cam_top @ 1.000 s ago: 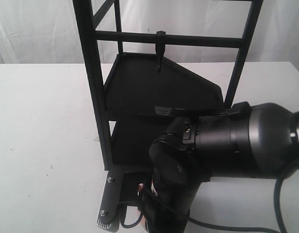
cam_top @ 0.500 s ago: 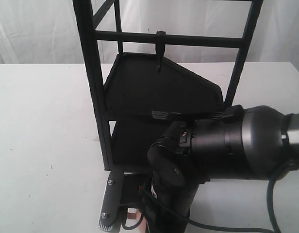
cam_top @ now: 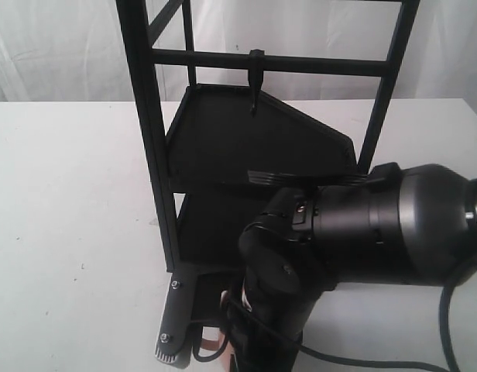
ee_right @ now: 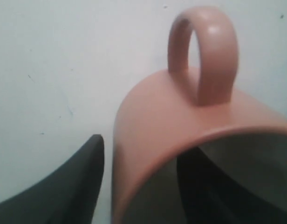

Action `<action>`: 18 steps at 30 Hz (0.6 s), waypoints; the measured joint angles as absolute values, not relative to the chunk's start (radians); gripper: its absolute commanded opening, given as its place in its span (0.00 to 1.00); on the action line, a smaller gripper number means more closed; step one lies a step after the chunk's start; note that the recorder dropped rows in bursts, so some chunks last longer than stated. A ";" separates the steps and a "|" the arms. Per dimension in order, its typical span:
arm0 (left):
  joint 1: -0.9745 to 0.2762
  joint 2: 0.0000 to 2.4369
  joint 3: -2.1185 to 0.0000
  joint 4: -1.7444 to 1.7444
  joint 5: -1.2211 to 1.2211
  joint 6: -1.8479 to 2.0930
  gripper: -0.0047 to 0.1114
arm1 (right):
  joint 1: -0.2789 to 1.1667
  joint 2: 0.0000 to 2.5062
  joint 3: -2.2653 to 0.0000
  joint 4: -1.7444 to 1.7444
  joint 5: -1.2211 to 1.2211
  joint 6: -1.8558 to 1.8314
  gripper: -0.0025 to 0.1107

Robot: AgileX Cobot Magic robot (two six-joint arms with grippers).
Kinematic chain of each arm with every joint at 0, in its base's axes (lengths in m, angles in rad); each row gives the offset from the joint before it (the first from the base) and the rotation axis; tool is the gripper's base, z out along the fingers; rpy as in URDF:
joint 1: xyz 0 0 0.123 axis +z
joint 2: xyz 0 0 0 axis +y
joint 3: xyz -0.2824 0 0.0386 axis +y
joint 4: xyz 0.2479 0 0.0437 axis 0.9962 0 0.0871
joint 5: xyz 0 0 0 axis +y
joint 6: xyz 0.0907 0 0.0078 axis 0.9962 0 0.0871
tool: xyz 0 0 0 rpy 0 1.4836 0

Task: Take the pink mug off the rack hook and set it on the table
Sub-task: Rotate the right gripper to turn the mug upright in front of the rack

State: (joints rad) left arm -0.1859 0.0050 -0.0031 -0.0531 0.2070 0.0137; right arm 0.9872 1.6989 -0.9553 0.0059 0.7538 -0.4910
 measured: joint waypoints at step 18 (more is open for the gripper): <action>-0.186 0.005 -0.003 -0.053 0.207 0.014 0.04 | 0.987 1.611 -0.955 0.006 0.754 -0.491 0.44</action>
State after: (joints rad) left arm -0.1859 0.0050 -0.0031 -0.0531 0.2070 0.0137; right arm 0.9872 1.6109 -0.9553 0.0059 0.7538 -0.4910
